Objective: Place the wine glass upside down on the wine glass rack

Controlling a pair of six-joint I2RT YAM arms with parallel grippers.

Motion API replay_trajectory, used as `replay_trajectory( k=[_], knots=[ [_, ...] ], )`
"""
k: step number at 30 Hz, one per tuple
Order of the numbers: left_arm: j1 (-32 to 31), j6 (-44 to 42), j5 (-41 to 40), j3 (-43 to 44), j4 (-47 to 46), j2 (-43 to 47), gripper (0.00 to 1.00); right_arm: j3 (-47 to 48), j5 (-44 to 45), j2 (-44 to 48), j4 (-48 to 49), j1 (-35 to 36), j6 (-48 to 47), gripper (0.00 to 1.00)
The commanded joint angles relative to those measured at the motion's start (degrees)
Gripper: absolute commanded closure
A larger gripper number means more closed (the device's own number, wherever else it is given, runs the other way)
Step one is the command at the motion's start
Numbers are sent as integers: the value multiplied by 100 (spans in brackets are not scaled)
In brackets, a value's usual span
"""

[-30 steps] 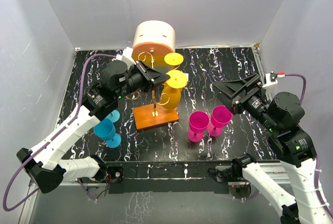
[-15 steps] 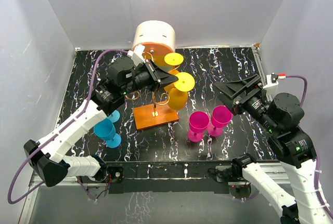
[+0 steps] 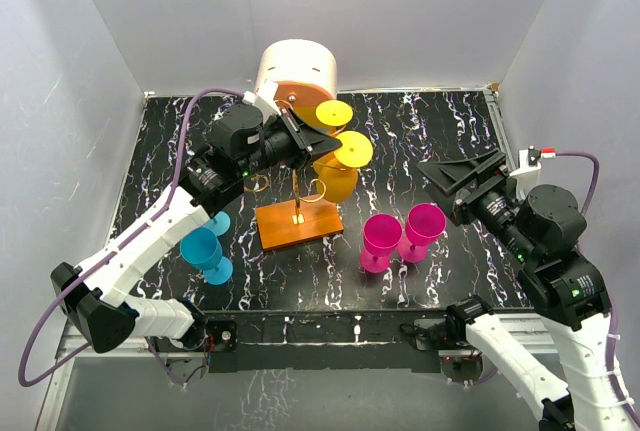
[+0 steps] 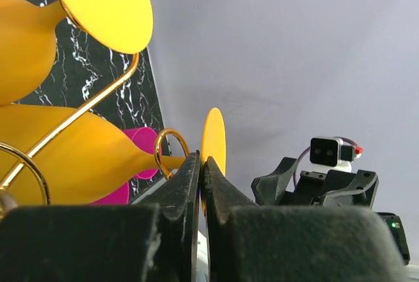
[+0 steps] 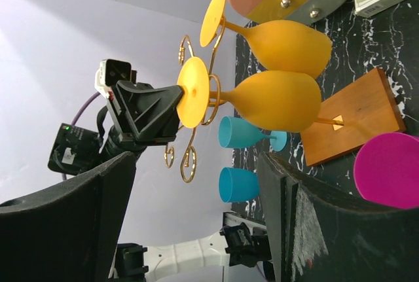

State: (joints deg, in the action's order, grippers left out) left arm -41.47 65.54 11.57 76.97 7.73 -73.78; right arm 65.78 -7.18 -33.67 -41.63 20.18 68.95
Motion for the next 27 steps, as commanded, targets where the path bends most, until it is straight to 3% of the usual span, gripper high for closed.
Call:
replay_trajectory(
  k=[1, 14, 27],
  knots=[
    [3, -61, -364, 222, -36, 73, 100, 218, 220, -21, 19, 12, -327, 27],
    [39, -558, -909, 202, 202, 120, 100, 269, 570, 76, -52, 12, -477, 27],
    [34, -1121, -1009, 376, 797, 137, 74, 417, 1414, 386, -474, 12, -337, 28]
  ],
)
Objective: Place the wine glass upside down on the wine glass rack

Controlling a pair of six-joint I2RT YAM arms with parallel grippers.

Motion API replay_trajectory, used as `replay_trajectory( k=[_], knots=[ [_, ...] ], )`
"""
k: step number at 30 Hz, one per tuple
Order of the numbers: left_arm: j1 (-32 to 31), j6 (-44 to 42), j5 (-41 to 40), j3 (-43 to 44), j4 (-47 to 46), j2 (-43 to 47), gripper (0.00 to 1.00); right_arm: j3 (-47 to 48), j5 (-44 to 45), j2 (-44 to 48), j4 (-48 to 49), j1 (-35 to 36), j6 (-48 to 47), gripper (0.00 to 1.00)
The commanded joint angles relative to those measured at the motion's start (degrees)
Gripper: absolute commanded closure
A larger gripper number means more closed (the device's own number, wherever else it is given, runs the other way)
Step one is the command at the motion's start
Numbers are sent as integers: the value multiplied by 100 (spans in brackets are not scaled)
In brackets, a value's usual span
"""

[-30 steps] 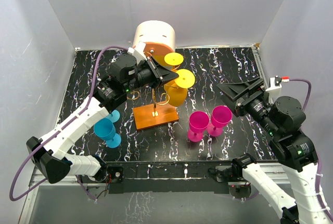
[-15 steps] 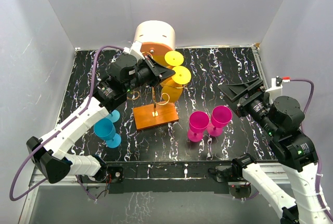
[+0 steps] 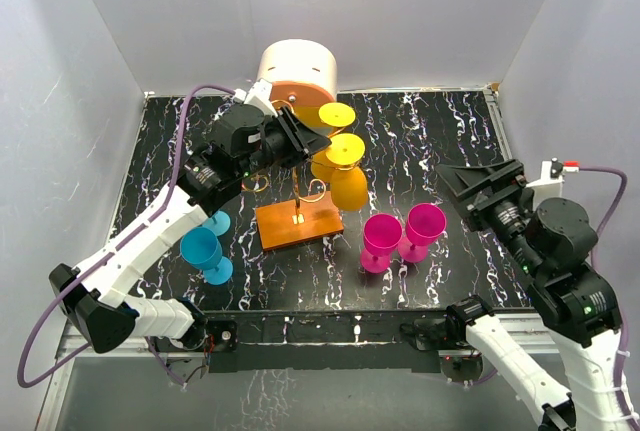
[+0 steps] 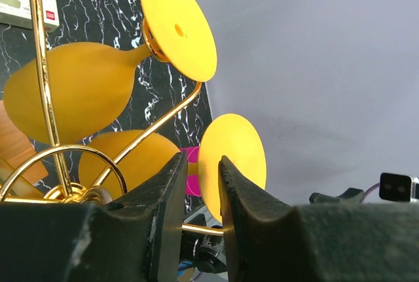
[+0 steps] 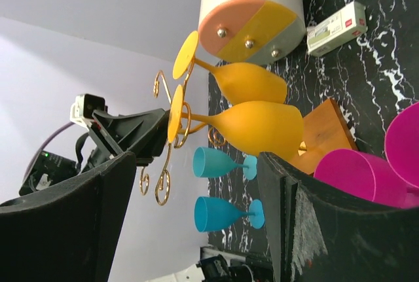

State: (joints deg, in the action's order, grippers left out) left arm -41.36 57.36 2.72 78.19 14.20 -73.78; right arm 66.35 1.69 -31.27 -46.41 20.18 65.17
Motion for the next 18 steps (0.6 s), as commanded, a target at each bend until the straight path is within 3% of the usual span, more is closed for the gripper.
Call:
replay_trajectory(
  k=[1, 9, 18],
  knots=[
    [23, -323, -143, 264, 191, 148, 73, 414, 593, 135, -70, 12, 21, 28],
    [28, -513, -392, 394, 709, 333, 58, 582, 934, -47, -774, 11, -525, 28],
    [23, -1145, -538, 635, 908, 886, 47, 683, 818, -1063, -2030, 12, -1897, 30]
  ],
)
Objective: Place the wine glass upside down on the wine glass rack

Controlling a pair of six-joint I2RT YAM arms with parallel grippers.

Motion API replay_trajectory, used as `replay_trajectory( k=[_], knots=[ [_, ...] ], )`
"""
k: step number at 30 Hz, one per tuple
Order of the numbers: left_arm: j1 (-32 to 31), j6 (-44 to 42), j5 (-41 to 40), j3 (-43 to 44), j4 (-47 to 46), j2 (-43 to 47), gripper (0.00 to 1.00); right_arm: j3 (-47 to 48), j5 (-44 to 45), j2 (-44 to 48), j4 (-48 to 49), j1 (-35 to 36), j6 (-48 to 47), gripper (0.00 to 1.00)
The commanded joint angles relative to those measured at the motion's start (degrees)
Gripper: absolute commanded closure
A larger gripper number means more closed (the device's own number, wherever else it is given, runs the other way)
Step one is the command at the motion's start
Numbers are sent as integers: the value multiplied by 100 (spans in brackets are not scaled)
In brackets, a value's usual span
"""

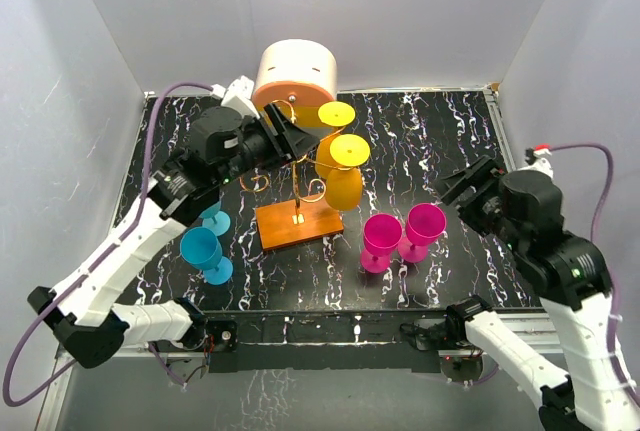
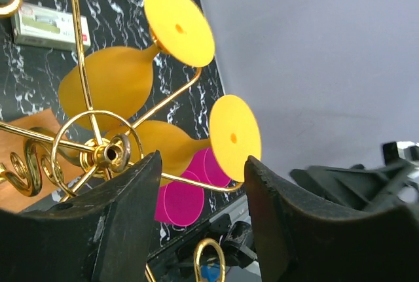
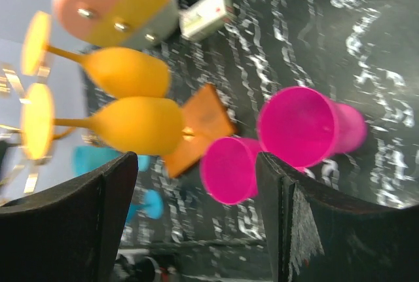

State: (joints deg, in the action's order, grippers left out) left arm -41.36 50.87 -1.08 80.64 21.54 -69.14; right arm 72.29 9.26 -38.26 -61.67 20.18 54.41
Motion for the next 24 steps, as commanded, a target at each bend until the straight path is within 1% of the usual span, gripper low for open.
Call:
replay_trajectory(
  k=[1, 3, 6, 10, 12, 18, 24],
  knots=[
    [25, -619, -174, 413, 175, 499, 46, 79, 77, -452, -550, 10, -947, 31],
    [23, -876, -252, 448, 187, 680, 44, 84, 110, -722, -678, 12, -1128, 33],
    [23, -1334, -399, 535, 319, 920, 42, 15, 106, -1110, -835, 12, -1377, 38],
    [23, -1796, -813, 627, 615, 1224, 40, -158, 80, -1566, -728, 12, -1597, 49],
    [23, -1962, -1061, 613, 737, 1400, 39, -212, 51, -1727, -586, 12, -1600, 51],
    [23, -2287, -1718, 488, 983, 1913, 37, -415, 260, -2019, -275, 57, -1541, 52],
    [23, -2398, -1945, 183, 717, 2266, 37, -765, 424, -2246, -22, 414, -1305, 50]
  ],
)
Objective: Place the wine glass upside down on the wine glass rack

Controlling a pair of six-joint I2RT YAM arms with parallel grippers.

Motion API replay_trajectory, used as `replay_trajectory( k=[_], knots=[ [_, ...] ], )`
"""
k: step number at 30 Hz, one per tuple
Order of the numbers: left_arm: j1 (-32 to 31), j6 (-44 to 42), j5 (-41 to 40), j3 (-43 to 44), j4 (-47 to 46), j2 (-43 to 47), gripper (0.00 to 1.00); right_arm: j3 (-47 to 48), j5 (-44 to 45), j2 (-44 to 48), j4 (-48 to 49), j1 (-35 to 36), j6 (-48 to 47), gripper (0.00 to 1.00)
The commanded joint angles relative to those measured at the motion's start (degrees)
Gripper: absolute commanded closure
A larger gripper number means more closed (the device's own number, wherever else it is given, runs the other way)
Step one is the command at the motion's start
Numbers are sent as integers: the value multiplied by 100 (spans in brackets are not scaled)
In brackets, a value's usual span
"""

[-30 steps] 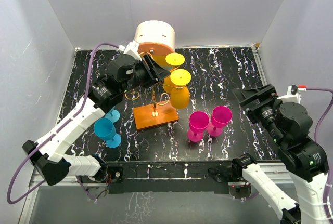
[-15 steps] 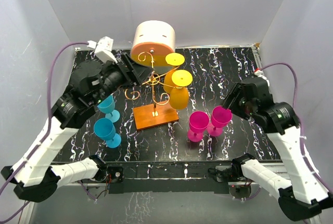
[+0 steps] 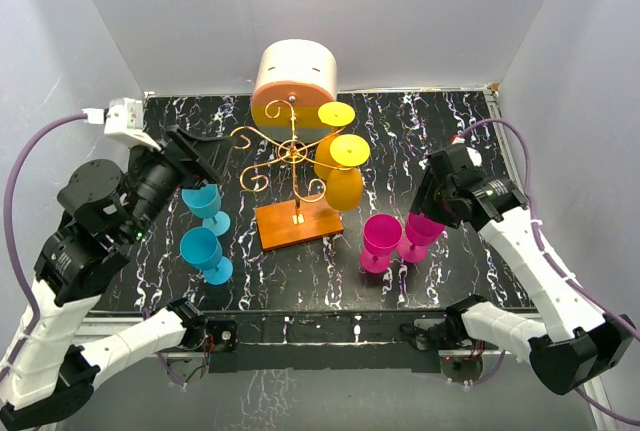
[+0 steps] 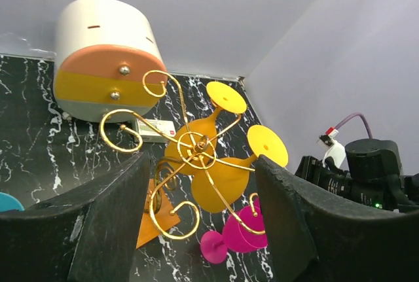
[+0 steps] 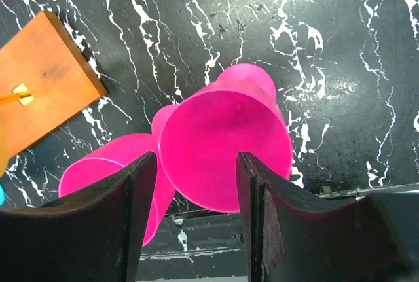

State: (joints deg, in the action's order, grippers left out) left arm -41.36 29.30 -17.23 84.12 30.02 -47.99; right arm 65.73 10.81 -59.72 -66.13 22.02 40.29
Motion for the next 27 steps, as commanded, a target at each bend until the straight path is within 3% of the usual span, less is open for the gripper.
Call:
replay_trajectory(
  k=[1, 8, 18, 25, 27],
  knots=[
    [23, -240, -339, -208, -167, 188, 36, -113, 317, -138, 452, 289, 151, 50],
    [24, -225, -419, -231, -156, 211, 36, -258, 822, -506, 618, 703, 419, 50],
    [25, -150, -357, 187, -215, -30, 32, -15, 2013, -872, 236, 1145, 497, 68],
    [25, -103, -160, 224, -362, -147, 31, 153, 2192, -829, -77, 1285, 545, 100],
    [24, -75, -54, 234, -386, -155, 30, 206, 2229, -739, -134, 1287, 569, 100]
  ],
)
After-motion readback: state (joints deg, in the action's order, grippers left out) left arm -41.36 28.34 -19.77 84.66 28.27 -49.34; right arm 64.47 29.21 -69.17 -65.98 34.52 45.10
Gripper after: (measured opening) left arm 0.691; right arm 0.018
